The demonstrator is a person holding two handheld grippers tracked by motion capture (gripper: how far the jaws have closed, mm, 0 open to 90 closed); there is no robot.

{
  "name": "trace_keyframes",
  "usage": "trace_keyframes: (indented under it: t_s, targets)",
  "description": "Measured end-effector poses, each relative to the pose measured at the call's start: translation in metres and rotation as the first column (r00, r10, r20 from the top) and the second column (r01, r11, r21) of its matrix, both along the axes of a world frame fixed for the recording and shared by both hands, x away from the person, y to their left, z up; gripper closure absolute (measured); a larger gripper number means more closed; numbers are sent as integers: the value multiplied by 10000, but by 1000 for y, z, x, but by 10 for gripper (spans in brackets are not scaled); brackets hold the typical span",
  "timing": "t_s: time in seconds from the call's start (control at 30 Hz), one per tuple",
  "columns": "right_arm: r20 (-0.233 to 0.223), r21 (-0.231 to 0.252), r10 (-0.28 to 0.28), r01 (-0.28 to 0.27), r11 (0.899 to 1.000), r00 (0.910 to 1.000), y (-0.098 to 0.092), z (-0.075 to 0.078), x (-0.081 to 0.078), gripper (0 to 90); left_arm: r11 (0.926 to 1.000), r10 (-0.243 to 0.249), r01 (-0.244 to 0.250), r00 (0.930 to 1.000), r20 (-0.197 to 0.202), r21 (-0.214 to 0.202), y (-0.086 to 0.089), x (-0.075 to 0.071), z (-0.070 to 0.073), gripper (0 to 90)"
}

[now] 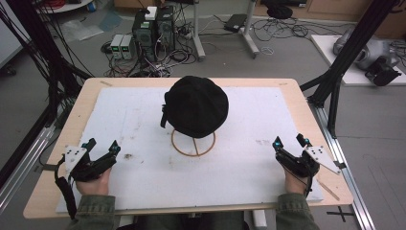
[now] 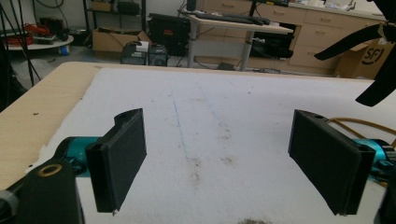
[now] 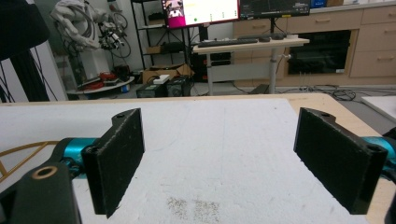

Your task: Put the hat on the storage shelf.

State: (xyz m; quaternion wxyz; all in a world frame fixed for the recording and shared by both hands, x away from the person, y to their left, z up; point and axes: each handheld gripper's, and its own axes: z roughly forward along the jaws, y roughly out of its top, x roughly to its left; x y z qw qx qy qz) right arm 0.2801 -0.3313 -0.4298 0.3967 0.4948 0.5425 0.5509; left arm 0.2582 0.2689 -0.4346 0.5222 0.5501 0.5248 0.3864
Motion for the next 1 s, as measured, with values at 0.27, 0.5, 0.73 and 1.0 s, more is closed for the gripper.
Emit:
trace_keyframes:
  t_s: [0.27, 0.5, 0.73, 1.0]
  targets:
    - [-62, 59, 34, -34, 10000, 10000, 0, -1, 0, 154, 10000, 14, -14, 10000, 20, -24, 0, 0, 0, 194]
    - [-104, -24, 161, -161, 9999, 9998, 1, -1, 1, 155, 10000, 9, -10, 10000, -12, -37, 0, 0, 0, 195]
    - [-178, -5, 208, -208, 9998, 9996, 1, -2, 1, 156, 10000, -48, 47, 10000, -87, -42, 1, 1, -1, 195]
    - [-218, -35, 261, -262, 9997, 9994, 1, -3, 1, 156, 9999, -26, 25, 10000, -58, -169, 1, 3, -1, 196]
